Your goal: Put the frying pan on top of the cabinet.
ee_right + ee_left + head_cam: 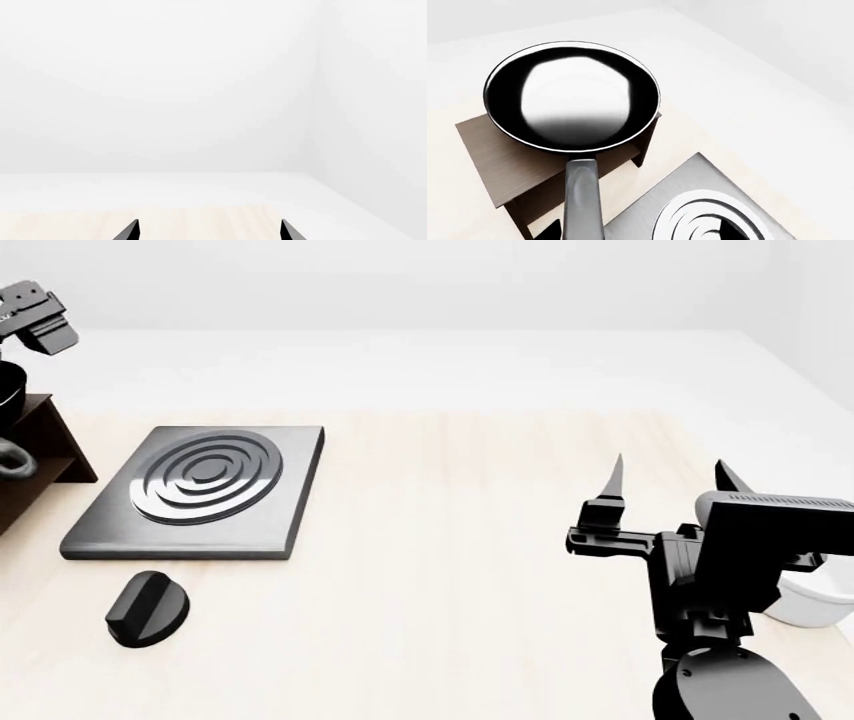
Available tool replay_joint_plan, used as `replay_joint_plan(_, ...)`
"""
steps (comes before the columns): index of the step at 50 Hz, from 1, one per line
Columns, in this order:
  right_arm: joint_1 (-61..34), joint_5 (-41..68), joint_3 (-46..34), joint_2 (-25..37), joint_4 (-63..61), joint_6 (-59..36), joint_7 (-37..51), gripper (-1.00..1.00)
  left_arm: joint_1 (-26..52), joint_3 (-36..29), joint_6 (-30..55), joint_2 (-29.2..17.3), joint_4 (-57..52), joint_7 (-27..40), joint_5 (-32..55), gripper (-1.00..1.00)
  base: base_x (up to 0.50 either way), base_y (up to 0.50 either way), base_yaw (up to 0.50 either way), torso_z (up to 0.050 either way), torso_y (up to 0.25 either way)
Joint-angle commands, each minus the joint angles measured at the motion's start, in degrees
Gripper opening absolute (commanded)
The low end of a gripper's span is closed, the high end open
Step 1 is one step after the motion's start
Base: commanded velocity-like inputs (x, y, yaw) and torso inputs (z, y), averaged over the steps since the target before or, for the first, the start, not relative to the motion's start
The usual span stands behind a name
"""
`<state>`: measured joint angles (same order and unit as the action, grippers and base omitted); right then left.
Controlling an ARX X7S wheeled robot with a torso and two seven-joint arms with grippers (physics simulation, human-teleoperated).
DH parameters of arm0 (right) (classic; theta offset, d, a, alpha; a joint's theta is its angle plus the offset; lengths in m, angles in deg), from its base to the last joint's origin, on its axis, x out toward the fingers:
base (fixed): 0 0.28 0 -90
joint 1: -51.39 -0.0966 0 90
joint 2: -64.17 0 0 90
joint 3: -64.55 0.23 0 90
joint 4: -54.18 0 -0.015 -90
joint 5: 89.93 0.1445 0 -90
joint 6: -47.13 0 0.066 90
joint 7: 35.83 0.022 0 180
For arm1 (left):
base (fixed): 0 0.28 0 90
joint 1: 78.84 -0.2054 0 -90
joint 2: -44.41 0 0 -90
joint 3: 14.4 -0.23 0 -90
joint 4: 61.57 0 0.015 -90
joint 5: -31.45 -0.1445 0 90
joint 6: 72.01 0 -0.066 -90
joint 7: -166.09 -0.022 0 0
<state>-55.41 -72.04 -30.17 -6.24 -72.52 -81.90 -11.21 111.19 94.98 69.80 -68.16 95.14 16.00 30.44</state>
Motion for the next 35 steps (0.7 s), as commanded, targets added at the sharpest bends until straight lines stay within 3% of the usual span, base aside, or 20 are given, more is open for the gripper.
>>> replay_joint_plan(1, 0.0, 0.2, -0.1, 0.2, -0.3, -0.1, 0.3, 1.00, -13.4, -6.3, 27.9, 7.4, -45.2, -16.9, 3.9, 1.00, 0.00, 0.00, 0.00, 0.000, 0.000)
replay_joint_plan(3, 0.1, 0.4, 0.2, 0.2, -0.6, -0.1, 0.3, 1.00, -16.2, -5.7, 34.3, 8.3, -62.4, -18.7, 5.9, 1.00, 0.00, 0.00, 0.00, 0.000, 0.000)
replay_joint_plan(6, 0.1, 0.5, 0.3, 0.3, -0.6, -0.2, 0.4, 1.00, -18.2, -4.7, 38.1, 8.9, -68.3, -19.5, 9.5, 1.00, 0.00, 0.00, 0.00, 0.000, 0.000)
replay_joint_plan(9, 0.1, 0.5, 0.2, 0.3, -0.6, -0.2, 0.4, 1.00, -22.9, -4.2, 38.2, 3.4, -71.5, 3.3, 35.3, 1.00, 0.00, 0.00, 0.00, 0.000, 0.000)
replay_joint_plan(11, 0.0, 0.5, 0.2, 0.3, -0.5, -0.2, 0.5, 1.00, -24.9, -4.7, 38.0, 2.5, -73.5, 9.2, 52.5, 1.00, 0.00, 0.00, 0.00, 0.000, 0.000)
replay_joint_plan(12, 0.0, 0.5, 0.2, 0.3, -0.5, -0.2, 0.5, 1.00, -25.3, -4.9, 37.9, 2.4, -73.8, 10.1, 55.1, 1.00, 0.00, 0.00, 0.00, 0.000, 0.000)
replay_joint_plan(21, 0.0, 0.9, 0.5, 0.5, -0.8, -0.3, 0.7, 1.00, -28.4, -8.5, 37.3, 3.7, -76.8, 12.2, 61.1, 1.00, 0.00, 0.00, 0.00, 0.000, 0.000)
replay_joint_plan(29, 0.1, 1.0, 0.5, 0.7, -1.0, -0.3, 0.9, 1.00, -34.3, -10.0, 37.0, 4.6, -83.1, 16.9, 71.5, 1.00, 0.00, 0.00, 0.00, 0.000, 0.000)
replay_joint_plan(35, 0.1, 1.0, 0.3, 0.8, -1.1, -0.3, 1.0, 1.00, -40.9, -12.8, 33.8, 5.2, -88.1, 14.4, 72.4, 1.00, 0.00, 0.00, 0.00, 0.000, 0.000)
